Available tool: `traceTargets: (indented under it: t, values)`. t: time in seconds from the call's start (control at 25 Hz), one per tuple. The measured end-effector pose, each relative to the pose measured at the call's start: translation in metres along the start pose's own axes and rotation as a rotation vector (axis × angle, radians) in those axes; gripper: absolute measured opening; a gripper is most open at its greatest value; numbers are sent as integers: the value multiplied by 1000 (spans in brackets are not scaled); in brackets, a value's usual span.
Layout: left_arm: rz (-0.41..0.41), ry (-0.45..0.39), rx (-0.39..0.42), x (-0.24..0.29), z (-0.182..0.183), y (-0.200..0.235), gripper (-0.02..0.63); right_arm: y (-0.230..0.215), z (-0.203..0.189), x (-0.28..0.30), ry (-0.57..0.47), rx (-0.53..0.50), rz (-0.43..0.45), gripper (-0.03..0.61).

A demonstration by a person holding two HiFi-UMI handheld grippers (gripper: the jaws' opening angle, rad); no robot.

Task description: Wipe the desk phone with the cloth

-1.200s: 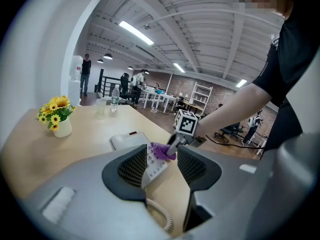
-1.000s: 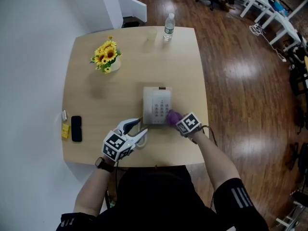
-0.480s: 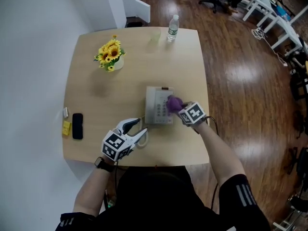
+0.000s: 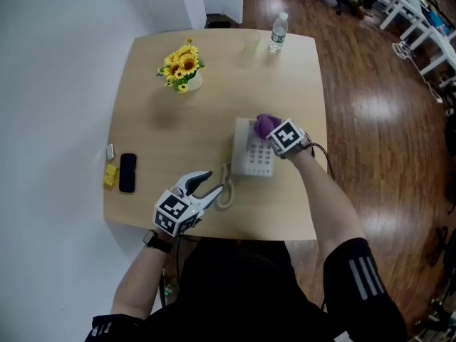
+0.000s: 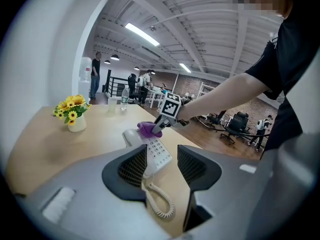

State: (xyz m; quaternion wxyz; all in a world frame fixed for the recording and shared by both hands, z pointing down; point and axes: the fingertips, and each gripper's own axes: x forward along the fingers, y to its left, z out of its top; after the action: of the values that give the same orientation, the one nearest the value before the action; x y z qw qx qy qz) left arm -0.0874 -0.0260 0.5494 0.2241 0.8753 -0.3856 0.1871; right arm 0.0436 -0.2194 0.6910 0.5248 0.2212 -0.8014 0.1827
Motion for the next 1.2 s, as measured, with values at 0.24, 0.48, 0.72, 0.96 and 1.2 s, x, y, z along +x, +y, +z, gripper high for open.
traceTargets:
  t: [0.24,0.48,0.72,0.96,1.2]
  values:
    - [-3,-11,-9,0,-2,5,184,42,-38,5,-2,-15,54,126]
    - [-41,-31,19,12,14,1,184,100,-91,8,22,-16,129,126]
    - [-75,-30,40,20,19,-5,184,128,-117,10,43,-4,161,126]
    - [-58,-37,30,14,17,1,184,86,-70,-9,-60,39,116,126]
    - [-21,-25,2,0,3,6,184,27,16,-17,-108,11,28,126]
